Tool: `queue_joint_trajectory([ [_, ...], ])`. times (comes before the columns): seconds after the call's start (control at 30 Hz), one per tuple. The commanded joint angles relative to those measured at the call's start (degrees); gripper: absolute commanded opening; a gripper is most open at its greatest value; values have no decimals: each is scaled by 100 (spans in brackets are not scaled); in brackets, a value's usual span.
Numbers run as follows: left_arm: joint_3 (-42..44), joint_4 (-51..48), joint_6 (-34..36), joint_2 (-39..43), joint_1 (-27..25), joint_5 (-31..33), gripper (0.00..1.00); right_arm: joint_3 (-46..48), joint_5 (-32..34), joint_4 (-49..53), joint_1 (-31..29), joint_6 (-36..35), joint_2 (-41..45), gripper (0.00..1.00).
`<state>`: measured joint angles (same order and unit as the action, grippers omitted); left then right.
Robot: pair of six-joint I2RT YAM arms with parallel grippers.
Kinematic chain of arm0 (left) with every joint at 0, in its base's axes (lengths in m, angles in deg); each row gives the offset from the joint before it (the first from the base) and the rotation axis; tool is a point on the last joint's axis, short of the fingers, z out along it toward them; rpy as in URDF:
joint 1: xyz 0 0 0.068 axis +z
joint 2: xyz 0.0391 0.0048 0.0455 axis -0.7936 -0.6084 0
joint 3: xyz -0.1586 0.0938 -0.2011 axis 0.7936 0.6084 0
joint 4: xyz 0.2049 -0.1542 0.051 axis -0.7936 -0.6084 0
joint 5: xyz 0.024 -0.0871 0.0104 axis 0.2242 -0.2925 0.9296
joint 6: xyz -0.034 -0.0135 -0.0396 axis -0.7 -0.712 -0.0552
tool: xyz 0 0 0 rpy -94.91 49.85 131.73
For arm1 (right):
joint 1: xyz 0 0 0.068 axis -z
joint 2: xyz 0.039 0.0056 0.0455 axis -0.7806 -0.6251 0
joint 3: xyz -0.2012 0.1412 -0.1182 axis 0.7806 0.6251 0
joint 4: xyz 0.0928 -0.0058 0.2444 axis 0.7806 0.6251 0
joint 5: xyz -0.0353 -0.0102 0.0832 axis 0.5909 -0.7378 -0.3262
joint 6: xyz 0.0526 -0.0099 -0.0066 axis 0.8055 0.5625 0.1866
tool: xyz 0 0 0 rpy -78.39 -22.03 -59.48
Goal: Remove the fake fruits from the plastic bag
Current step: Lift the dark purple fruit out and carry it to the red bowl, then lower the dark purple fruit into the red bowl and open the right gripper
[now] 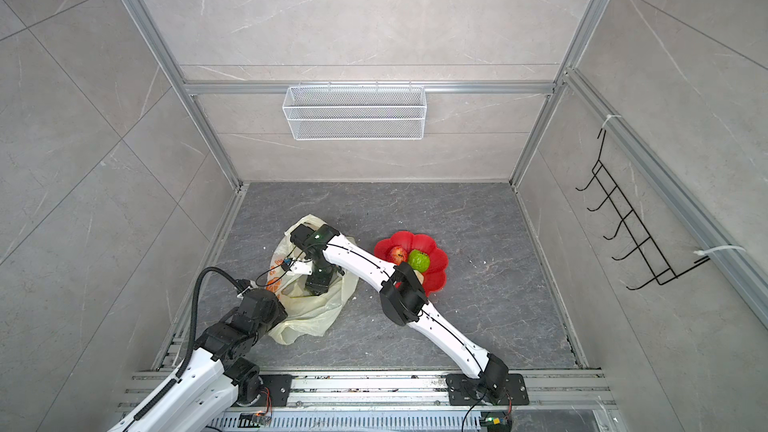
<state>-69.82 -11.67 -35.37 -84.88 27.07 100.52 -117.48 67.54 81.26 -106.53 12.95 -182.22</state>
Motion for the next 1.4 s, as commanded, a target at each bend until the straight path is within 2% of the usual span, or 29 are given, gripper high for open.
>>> queue_joint_trajectory([
  [0.0, -28, 95, 66, -7, 23, -7, 0, 167, -284, -95, -23, 116, 369, 58],
  [0.13, -22, 75, 61, 37, 23, -6, 0, 1433, -345, -982, -19, 325, 1216, 56],
  [0.47, -16, 88, 66, 48, 31, 1, 0, 5221, -416, -4287, -21, 1331, 3654, 56],
  [0.7, -27, 115, 78, 1, 30, -8, 0, 6967, -393, -5814, -15, 1875, 4728, 56],
  [0.93, -20, 108, 72, 12, 36, -17, 0, 8941, 92, -7418, 118, 2759, 6279, 56],
  [1.13, -17, 145, 80, -26, 49, -21, 0, 10475, 1107, -8319, 381, 3744, 7520, 57],
  [1.37, -31, 233, 102, -137, 49, -28, 0, 11227, 2836, -8313, 321, 5262, 7772, 56],
])
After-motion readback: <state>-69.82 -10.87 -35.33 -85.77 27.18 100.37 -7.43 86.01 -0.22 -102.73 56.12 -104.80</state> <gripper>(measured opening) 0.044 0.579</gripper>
